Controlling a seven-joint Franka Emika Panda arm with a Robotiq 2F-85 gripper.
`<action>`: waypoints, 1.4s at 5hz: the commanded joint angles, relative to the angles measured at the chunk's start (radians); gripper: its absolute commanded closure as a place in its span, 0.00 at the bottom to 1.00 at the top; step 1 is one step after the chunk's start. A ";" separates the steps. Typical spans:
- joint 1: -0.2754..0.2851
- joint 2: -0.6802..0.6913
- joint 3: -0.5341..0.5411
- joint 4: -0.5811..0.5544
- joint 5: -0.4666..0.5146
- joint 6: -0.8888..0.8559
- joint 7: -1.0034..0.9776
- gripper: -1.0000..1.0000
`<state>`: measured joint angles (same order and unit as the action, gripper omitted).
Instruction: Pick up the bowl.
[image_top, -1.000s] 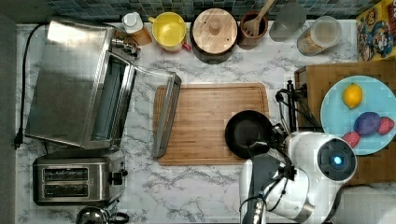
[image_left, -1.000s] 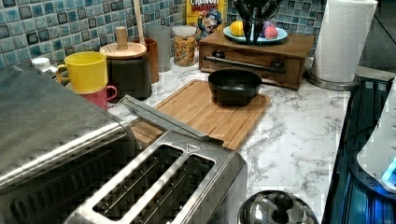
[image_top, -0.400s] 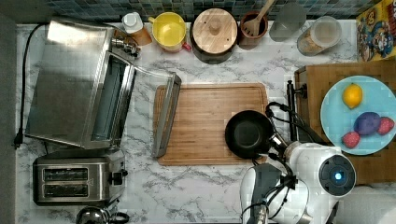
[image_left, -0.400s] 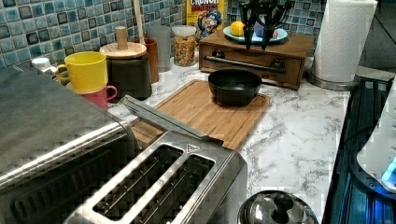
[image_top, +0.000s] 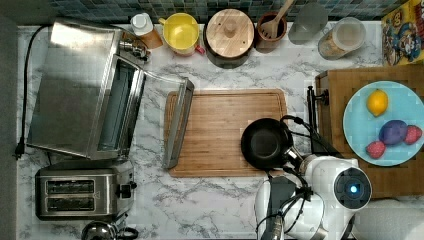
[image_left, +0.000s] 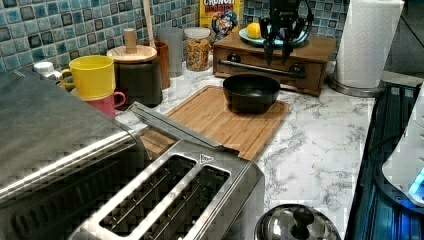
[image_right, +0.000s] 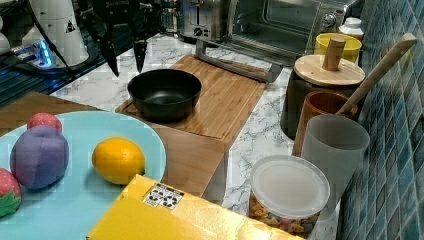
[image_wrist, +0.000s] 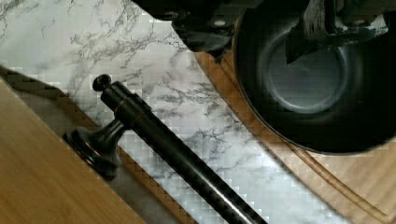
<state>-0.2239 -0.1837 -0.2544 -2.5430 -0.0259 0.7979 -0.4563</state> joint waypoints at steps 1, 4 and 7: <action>0.023 -0.012 -0.030 -0.101 0.004 0.098 -0.043 0.50; 0.022 0.076 -0.006 -0.094 0.093 0.189 -0.096 0.50; 0.013 0.128 0.012 -0.060 0.138 0.244 -0.060 1.00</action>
<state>-0.2178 -0.0189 -0.2397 -2.6289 0.0837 1.0283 -0.4814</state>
